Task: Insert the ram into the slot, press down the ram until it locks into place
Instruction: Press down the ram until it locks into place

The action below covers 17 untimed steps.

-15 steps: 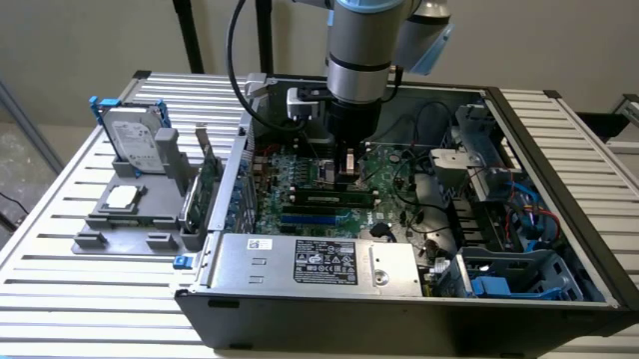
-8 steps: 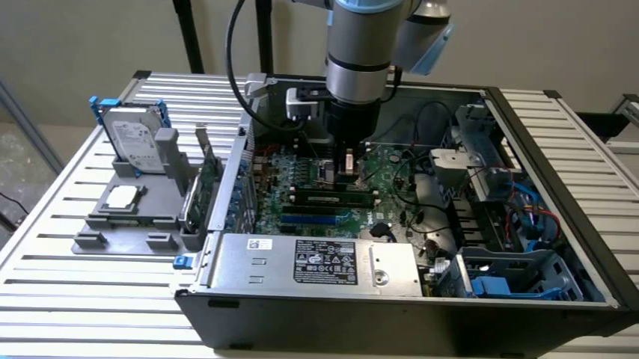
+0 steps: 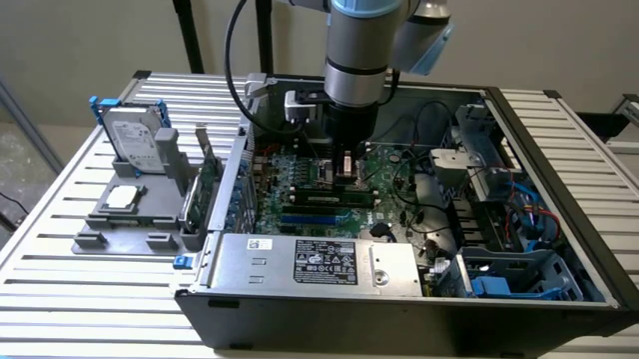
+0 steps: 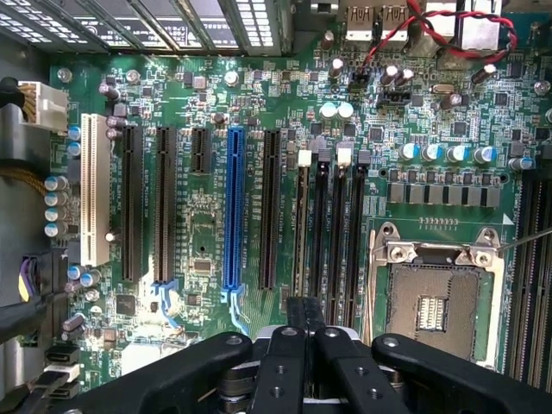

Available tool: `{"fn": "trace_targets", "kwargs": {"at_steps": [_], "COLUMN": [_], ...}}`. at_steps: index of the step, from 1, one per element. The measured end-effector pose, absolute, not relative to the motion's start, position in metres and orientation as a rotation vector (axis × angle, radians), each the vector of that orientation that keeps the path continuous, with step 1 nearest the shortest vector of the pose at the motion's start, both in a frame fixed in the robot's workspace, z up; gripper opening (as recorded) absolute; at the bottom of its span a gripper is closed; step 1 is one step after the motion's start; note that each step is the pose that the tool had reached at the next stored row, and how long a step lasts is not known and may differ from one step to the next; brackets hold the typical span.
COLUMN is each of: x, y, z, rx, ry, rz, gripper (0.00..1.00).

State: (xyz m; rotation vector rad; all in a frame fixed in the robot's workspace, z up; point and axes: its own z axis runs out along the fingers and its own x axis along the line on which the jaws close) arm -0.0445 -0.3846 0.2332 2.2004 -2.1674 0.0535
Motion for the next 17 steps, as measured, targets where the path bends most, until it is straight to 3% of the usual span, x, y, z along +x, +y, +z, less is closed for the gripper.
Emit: {"fn": "trace_targets", "kwargs": {"at_steps": [10, 17], "x": [-0.045, -0.045], "y": [-0.385, -0.384], "z": [0.226, 0.248], "rx": [2.201, 2.201], "ry": [-2.168, -2.168], "rz": [0.056, 0.055], "gripper": [0.11, 0.11]}}
